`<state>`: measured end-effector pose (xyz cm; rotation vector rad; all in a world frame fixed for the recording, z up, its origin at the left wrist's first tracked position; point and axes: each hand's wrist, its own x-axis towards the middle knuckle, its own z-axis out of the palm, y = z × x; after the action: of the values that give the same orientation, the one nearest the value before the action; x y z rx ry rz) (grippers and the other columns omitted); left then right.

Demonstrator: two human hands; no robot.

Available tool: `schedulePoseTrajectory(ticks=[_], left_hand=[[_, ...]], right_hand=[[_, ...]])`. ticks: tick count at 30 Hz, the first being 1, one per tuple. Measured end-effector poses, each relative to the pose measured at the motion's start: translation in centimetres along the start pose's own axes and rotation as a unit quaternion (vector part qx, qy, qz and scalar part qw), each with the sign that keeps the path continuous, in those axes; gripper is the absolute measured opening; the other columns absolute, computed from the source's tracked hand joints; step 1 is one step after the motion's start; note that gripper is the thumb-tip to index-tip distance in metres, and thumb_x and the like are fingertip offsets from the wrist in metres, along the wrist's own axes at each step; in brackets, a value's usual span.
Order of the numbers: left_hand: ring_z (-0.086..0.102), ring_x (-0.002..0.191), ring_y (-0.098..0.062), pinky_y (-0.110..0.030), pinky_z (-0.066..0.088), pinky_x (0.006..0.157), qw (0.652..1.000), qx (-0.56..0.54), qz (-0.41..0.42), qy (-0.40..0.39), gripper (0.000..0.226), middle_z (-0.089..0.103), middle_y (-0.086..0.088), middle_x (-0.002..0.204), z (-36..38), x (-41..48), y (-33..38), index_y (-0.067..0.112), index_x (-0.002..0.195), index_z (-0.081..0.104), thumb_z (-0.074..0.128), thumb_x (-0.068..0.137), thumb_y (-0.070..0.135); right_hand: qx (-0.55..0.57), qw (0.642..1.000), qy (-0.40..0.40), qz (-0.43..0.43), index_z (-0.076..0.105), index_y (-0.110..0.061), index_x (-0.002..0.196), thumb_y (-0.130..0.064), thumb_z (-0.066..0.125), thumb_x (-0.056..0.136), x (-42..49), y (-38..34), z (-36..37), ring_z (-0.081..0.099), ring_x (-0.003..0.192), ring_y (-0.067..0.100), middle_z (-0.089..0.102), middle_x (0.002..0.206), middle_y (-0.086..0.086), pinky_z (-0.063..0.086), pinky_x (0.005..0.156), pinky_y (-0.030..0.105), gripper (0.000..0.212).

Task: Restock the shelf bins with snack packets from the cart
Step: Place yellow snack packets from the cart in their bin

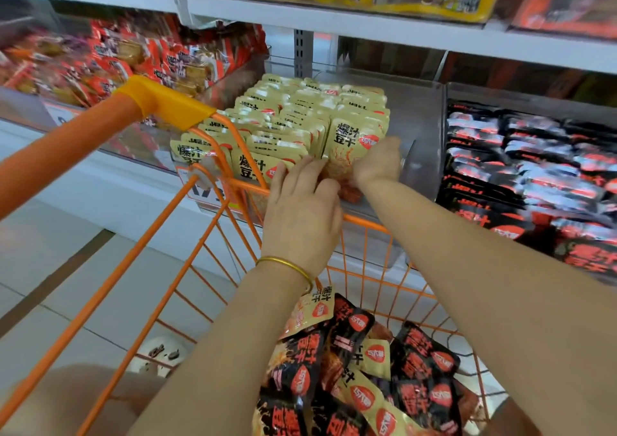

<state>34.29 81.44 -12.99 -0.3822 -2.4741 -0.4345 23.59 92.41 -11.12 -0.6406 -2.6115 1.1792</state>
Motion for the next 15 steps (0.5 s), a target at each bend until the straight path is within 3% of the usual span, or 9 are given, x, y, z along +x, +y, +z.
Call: schedulePoseTrajectory(ticks=[10,13,15], left_hand=[[0.053,0.115,-0.034,-0.052,0.032,0.107,1.0,0.012,0.008,-0.012,0.035,0.061,-0.014,0.114,-0.6,0.1,-0.1,0.007,0.09,0.067,0.035,0.086,0.021],[0.055,0.103,-0.036,-0.049,0.043,0.093,1.0,0.002,0.01,-0.006,0.03,0.062,-0.013,0.105,-1.4,0.5,-0.1,0.005,0.09,0.066,0.039,0.085,0.018],[0.055,0.099,-0.036,-0.044,0.044,0.086,1.0,0.003,0.007,0.018,0.028,0.062,-0.014,0.102,-2.4,0.9,-0.3,0.003,0.088,0.066,0.041,0.085,0.017]], right_hand=[[-0.045,0.996,-0.064,-0.048,0.024,0.004,0.135,-0.005,0.055,0.092,-3.0,-1.2,-2.9,0.035,0.131,0.026,0.029,0.142,0.018,0.036,0.097,0.027,0.053],[0.011,0.985,-0.043,-0.165,0.037,-0.003,0.126,0.0,0.054,0.087,-6.0,-1.0,-5.6,0.046,0.111,0.024,0.038,0.131,0.015,0.033,0.083,0.016,0.043],[0.085,0.963,-0.061,-0.249,0.046,-0.013,0.112,0.003,0.052,0.084,-8.5,0.4,-7.2,0.054,0.098,0.024,0.048,0.116,0.009,0.044,0.088,0.026,0.034]])
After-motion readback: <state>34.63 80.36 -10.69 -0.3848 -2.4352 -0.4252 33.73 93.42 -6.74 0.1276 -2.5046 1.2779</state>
